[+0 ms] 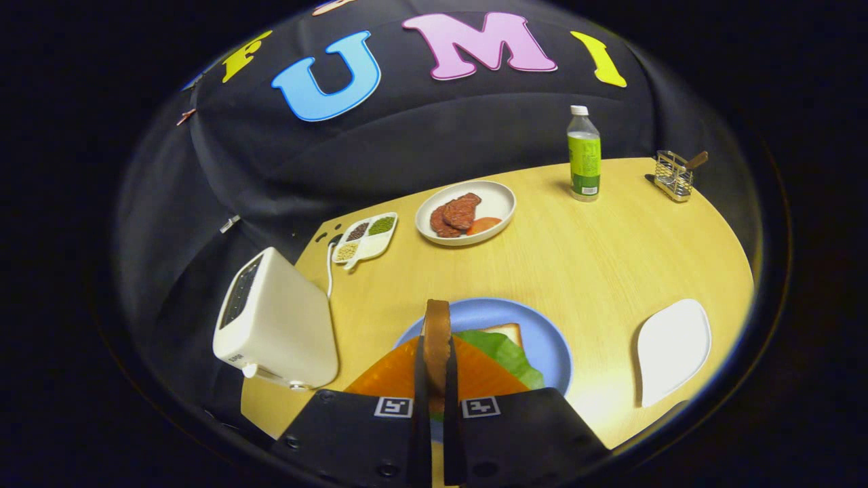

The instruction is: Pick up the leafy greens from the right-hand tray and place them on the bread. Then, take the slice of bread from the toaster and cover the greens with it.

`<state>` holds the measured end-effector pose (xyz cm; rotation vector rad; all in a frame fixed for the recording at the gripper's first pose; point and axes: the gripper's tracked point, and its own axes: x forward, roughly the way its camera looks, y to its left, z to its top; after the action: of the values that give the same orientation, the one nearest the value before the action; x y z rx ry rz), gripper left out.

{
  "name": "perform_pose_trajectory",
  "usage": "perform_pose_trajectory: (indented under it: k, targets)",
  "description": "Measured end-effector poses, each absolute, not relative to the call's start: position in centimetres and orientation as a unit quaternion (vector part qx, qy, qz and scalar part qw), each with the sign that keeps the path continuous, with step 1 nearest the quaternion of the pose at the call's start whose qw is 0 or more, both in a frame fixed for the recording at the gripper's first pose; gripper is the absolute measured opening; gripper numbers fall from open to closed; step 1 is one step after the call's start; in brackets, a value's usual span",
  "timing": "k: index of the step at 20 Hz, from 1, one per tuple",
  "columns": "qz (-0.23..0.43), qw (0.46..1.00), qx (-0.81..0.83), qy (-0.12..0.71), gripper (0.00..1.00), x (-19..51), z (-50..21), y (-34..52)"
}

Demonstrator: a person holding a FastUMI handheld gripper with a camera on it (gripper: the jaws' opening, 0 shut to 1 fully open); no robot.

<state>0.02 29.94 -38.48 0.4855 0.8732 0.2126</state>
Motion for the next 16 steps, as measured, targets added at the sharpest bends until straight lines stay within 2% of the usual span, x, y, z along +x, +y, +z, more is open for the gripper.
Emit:
perform_pose_trajectory:
  k: [4,5,6,9,12,16]
  targets:
    - [0.096,0.871,0.22,0.429,0.17,0.3,-40.1,28.7]
    - [0.096,0.871,0.213,0.431,0.23,0.4,-40.4,28.4]
    - [0.093,0.873,0.204,0.434,0.23,0.4,-40.8,27.9]
    - [0.084,0.877,0.178,0.438,0.45,0.4,-41.5,26.6]
    - [0.078,0.885,0.155,0.433,0.47,0.4,-41.4,24.7]
    - [0.081,0.892,0.151,0.418,0.6,0.5,-39.8,22.4]
